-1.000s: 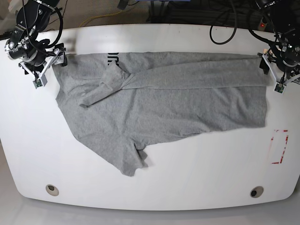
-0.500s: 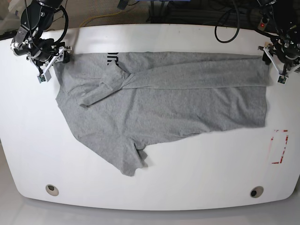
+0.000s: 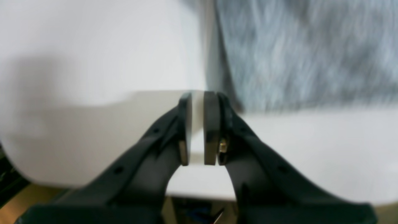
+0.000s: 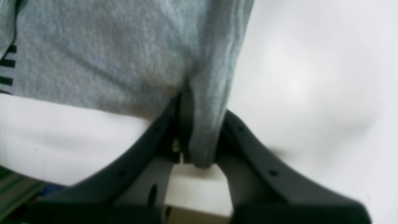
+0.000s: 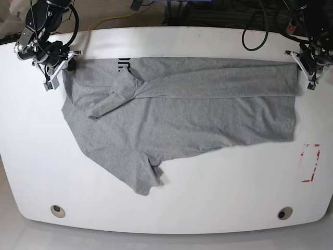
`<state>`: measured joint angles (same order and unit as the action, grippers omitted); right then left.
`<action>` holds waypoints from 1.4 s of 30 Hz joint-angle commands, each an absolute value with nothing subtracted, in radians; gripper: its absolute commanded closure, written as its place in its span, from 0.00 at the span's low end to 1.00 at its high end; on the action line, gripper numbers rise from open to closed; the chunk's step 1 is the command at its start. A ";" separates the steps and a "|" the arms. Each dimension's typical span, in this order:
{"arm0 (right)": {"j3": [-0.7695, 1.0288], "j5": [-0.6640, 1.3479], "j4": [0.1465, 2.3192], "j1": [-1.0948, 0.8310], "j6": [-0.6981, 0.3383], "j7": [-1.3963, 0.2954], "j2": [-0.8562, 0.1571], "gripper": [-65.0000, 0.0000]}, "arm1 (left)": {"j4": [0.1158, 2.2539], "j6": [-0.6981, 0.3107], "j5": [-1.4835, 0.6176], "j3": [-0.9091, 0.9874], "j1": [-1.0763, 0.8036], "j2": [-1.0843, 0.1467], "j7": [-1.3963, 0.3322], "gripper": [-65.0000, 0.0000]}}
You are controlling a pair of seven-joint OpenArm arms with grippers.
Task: Fold the T-shirt properly
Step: 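Pull the shirt edge with both grippers and release it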
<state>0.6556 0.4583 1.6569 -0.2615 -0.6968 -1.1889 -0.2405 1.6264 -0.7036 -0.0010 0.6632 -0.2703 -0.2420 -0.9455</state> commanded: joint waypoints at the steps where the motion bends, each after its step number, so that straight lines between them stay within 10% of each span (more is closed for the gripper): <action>1: 0.667 0.460 1.718 -0.295 -0.698 -1.196 -0.255 1.00 | 1.678 -0.698 -0.002 0.676 -0.305 -0.262 -0.943 0.93; 14: 0.667 0.460 1.827 -0.401 -0.698 -1.231 -0.254 0.99 | 1.817 -0.698 -0.010 0.736 -0.447 -0.255 -0.947 0.90; 23: 0.662 0.460 1.828 -0.377 -0.698 -1.233 -0.254 0.93 | 1.891 -0.698 -0.008 0.723 -0.338 -0.194 -1.006 0.34; 39: 0.661 0.460 1.828 -0.363 -0.698 -1.236 -0.254 0.93 | 1.639 -0.698 -0.001 0.570 -0.205 -0.200 -1.003 0.38; 42: 0.662 0.460 1.828 -0.363 -0.698 -1.236 -0.254 0.93 | 1.633 -0.698 -0.001 0.565 -0.208 -0.200 -1.003 0.56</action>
